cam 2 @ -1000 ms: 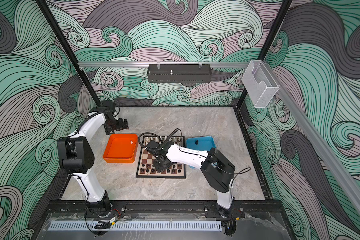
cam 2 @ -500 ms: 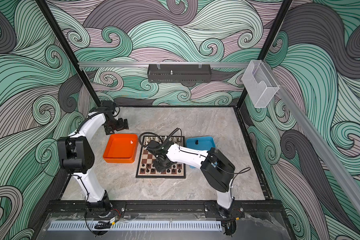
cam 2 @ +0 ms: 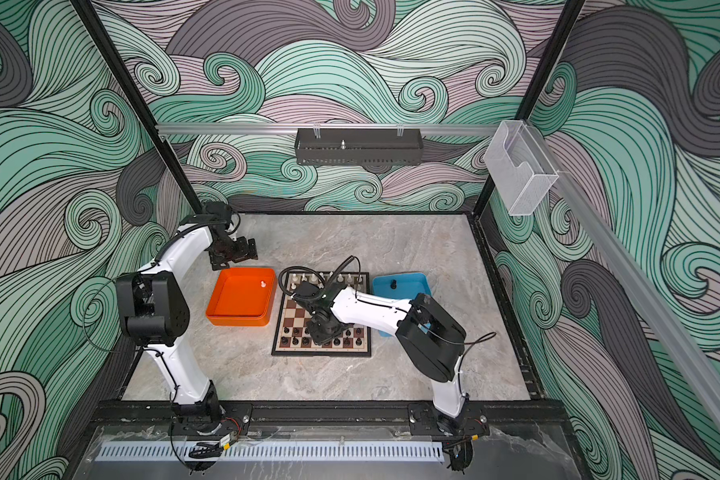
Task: Set up the chess pieces on the board
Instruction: 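Lower the black king onto the empty near-row square with the right gripper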
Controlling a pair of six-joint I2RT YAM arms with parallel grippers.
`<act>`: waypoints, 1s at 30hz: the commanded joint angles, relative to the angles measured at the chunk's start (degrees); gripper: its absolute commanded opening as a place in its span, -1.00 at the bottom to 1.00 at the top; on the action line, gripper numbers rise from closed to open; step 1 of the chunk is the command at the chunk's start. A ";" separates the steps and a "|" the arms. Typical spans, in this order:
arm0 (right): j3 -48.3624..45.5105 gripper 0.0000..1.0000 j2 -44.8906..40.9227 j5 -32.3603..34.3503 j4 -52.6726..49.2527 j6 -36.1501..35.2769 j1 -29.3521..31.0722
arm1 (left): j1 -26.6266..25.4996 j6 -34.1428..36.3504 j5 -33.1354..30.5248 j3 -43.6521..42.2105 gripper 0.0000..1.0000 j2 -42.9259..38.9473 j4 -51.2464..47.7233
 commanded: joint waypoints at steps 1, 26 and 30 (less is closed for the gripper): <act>-0.12 -0.66 0.41 -0.30 -0.85 0.61 -0.22 | 0.39 -0.35 0.34 1.24 0.96 0.96 -0.49; -0.59 -0.56 -0.29 0.27 -0.77 1.02 -0.18 | 0.35 -0.28 0.51 1.29 0.95 1.05 -0.57; -0.73 -0.52 -0.88 0.97 -1.01 1.11 -0.10 | 0.39 -0.28 0.51 1.29 0.95 1.03 -0.57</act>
